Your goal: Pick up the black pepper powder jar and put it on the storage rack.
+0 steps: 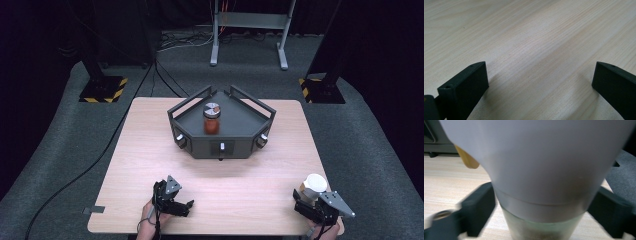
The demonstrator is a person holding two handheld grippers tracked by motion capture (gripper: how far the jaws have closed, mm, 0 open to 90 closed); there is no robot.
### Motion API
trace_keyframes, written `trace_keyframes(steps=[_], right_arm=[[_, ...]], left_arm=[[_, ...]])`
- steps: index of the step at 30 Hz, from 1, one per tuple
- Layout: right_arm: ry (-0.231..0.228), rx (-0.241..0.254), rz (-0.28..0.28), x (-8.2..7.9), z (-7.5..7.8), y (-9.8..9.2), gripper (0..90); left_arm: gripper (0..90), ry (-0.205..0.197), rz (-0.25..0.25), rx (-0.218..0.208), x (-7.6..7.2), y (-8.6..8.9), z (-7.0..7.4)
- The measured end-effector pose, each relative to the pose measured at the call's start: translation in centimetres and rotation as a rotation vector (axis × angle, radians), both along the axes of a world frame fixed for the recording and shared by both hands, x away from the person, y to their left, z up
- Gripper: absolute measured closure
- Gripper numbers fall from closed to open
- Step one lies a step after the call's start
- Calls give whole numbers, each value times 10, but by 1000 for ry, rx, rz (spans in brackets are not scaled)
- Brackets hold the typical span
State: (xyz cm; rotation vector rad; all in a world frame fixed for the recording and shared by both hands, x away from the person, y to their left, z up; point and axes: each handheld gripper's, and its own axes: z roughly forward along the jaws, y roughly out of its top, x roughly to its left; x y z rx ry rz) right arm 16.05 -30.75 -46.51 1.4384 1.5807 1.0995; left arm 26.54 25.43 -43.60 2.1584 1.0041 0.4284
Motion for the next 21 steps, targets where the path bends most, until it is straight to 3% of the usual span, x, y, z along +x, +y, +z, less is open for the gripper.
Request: trace_keyframes(steps=[5,14,21], right_arm=[[6,16,9,0,-2,-6,275],[-4,-3,15,0,-3,-4,293],[-4,10,45,0,1,-3,295]], left_arm=[[4,0,-1,0,0,0,0],[6,0,-4,-1,0,0,0],[6,0,-3,-1,0,0,0]])
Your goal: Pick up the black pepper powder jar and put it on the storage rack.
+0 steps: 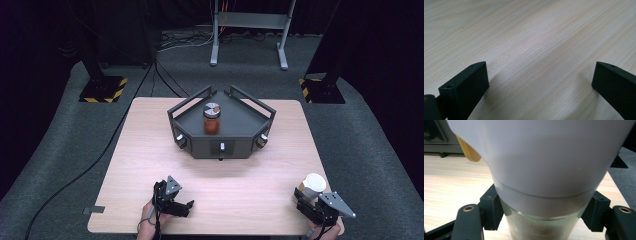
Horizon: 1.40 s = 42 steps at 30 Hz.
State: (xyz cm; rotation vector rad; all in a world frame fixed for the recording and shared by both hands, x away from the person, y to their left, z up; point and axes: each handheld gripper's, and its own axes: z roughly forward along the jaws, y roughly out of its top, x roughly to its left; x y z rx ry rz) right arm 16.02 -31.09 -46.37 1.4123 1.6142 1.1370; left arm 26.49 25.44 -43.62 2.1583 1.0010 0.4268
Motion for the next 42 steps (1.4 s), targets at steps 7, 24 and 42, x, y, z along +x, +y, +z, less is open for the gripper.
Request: trace_keyframes(steps=[7,24,42], right_arm=[[2,-3,33,6,13,4,295],[7,-23,88,14,39,1,294],[8,-28,170,41,62,10,295]], left_arm=[[10,-1,2,-1,0,0,0],[16,-2,9,-1,-1,0,0],[16,-2,19,-1,-1,-1,0]])
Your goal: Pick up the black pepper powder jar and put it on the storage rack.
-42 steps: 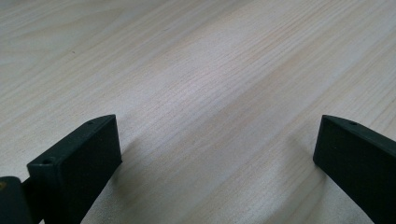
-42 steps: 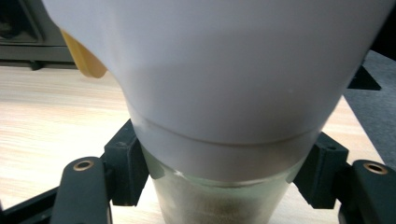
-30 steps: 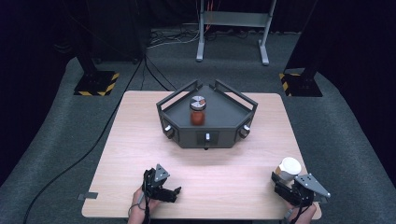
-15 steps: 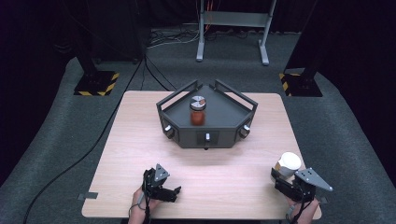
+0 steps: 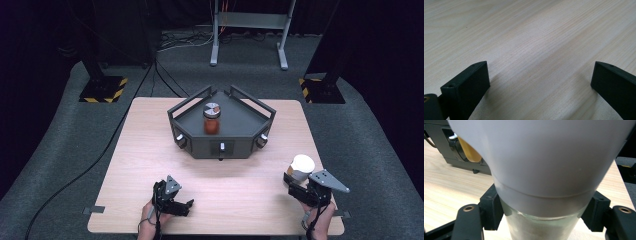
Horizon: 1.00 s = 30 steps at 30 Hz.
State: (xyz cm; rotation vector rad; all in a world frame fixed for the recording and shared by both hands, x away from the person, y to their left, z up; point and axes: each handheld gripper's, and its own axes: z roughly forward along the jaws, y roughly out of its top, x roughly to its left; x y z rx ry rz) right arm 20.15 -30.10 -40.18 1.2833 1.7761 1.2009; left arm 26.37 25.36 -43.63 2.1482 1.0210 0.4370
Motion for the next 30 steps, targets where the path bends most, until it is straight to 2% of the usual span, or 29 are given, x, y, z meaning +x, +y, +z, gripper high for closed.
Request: trace_keyframes(steps=[30], right_arm=[[-30,-9,43,26,17,10,295]], left_arm=[[17,1,3,-1,-1,0,0]])
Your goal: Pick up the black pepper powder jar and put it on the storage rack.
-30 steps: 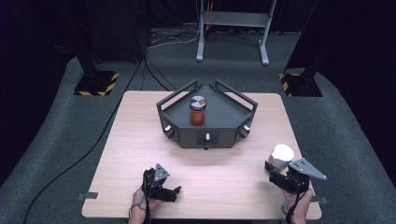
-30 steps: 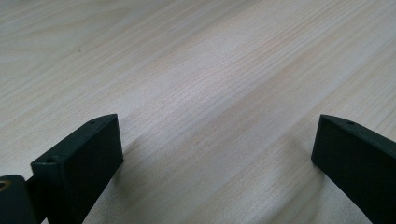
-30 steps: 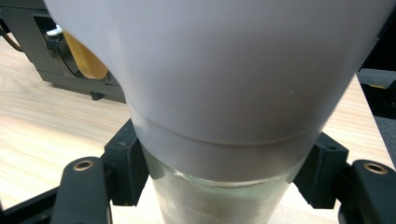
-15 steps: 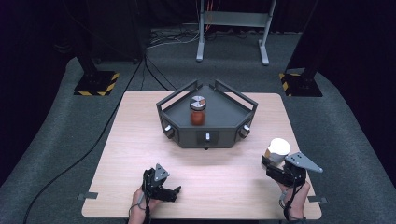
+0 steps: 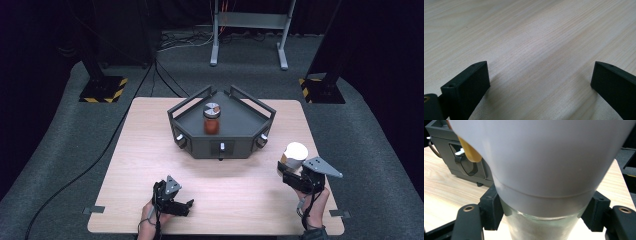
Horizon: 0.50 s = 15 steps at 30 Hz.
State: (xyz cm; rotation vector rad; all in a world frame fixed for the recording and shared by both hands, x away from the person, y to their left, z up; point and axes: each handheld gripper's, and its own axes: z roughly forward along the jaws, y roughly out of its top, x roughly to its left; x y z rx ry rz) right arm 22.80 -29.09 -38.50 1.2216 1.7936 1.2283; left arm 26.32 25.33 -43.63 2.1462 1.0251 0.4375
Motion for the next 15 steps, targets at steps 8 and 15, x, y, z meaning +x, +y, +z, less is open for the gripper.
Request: trace_keyframes(steps=[8,15], right_arm=[[2,1,15,6,2,4,295],[-1,1,26,11,3,5,295]], left_arm=[[17,-1,-1,1,0,0,0],[17,-1,-1,1,0,0,0]])
